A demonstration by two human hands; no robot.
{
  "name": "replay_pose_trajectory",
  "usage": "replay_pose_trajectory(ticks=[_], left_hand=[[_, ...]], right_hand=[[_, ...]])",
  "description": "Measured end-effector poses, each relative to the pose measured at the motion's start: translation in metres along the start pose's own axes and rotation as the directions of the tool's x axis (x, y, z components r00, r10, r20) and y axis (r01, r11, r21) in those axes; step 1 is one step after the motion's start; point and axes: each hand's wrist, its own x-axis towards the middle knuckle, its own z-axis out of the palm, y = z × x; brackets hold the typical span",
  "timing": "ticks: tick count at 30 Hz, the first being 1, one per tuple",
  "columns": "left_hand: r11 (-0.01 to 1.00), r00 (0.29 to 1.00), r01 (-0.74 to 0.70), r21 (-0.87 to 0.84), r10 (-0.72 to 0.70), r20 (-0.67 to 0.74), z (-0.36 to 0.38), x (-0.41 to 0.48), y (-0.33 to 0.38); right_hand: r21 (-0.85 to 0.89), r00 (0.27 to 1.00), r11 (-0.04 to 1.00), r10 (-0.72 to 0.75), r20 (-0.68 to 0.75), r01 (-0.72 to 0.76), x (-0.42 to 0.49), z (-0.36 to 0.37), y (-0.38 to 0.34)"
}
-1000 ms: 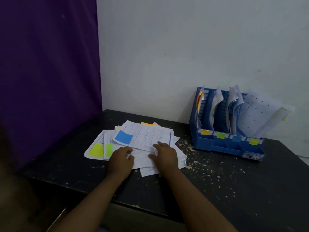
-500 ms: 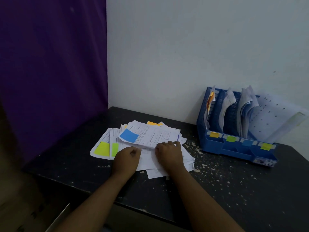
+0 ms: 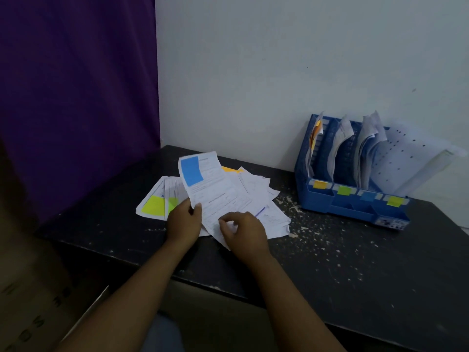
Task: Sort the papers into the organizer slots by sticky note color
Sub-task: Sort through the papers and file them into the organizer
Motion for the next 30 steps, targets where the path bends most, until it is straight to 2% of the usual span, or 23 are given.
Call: replay_pose_trajectory(ticks=[3,7,13,20,23,30], left_hand=[[0.995,0.999,-0.046,-0.089,0.044,-0.023,-0.005,-0.008,0.004],[0.97,0.997,-0.069,-0.231,0.058,-0.055,-0.011,-0.02,0.011],[0.971,0.993,-0.114,-0.211,0.119,0.011,-0.02,-0.034,0.017],[0.948,0.981,-0.137,-0.288,0.171,0.096,-0.034,-0.053,0.056],[0.944,0.971,-0.164,-0.287,0.206,0.123,-0.039,-0.062,0.069],[0.921,0.957,-0.282,-0.27,0.291,-0.006,-0.052,-0.07,0.108]], right_hand=[[0.149,0.987,0.981,0.137,-0.082,-0.124,-0.005,-0.009,0.012],[0.301,0.95,0.938,0.238,-0.203,-0.171,-0.012,-0.033,0.024],[0.424,0.911,0.866,0.369,-0.187,-0.264,-0.022,-0.074,0.034],[0.672,0.894,0.707,0.422,-0.151,-0.22,-0.041,-0.119,0.015],[0.724,0.899,0.662,0.415,-0.137,-0.195,-0.05,-0.136,0.007],[0.759,0.897,0.647,0.373,-0.236,-0.069,-0.06,-0.165,-0.012]])
